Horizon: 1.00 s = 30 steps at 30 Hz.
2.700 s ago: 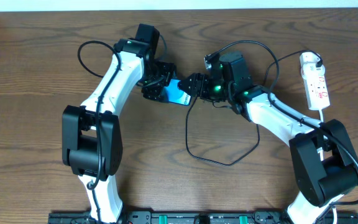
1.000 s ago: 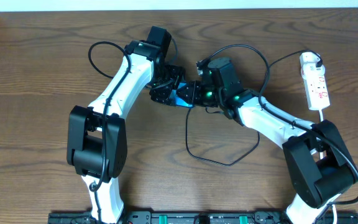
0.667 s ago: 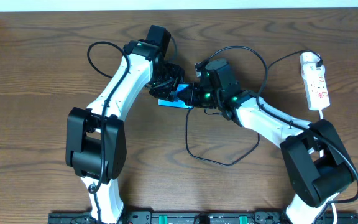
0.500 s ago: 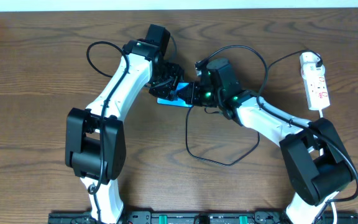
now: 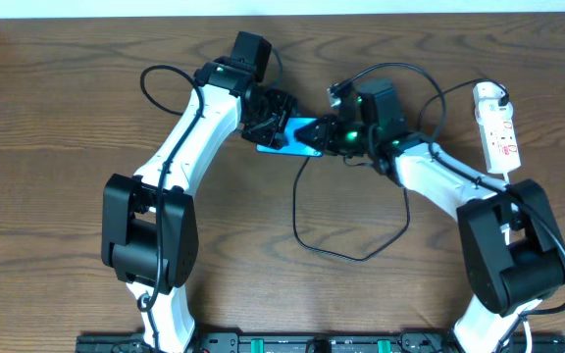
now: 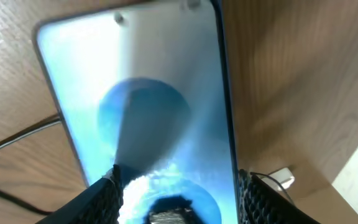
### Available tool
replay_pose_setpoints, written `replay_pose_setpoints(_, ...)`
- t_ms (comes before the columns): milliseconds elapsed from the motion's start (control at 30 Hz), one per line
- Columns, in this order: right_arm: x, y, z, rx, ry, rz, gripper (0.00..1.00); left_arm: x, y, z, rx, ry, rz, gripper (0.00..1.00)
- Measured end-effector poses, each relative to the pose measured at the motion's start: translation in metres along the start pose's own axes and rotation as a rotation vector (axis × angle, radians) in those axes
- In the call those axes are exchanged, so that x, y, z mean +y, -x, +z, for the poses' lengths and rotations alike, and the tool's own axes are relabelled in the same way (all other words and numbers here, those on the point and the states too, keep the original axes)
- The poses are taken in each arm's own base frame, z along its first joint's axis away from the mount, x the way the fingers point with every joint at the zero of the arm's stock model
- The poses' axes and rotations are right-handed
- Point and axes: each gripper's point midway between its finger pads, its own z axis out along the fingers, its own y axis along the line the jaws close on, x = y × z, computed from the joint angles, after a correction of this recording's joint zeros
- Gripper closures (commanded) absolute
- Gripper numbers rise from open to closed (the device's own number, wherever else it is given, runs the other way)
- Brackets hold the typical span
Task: Plug charger to phone and switch on socket
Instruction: 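Lift and rotate the phone upright with both grippers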
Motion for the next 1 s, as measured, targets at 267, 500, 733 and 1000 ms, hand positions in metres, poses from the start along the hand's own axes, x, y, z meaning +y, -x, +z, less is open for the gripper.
replay_pose_setpoints(267, -0.032, 0.070, -0.042, -0.232, -0.039, 0.122, 0.99, -0.009, 0.001, 0.000, -0.008, -0.038, 0.116, 0.25)
replay_pose_setpoints(500, -0.008, 0.106, -0.059, -0.356, 0.101, 0.242, 0.98, -0.043, -0.004, -0.004, 0.016, -0.177, 0.244, 0.18)
replay_pose_setpoints(733, -0.003, 0.119, -0.066, -0.401, 0.184, 0.518, 0.99, -0.096, -0.014, -0.023, 0.053, -0.414, 0.381, 0.21)
replay_pose_setpoints(1000, 0.012, 0.127, -0.070, -0.401, 0.290, 0.712, 0.98, -0.124, -0.019, -0.038, 0.039, -0.542, 0.451, 0.32)
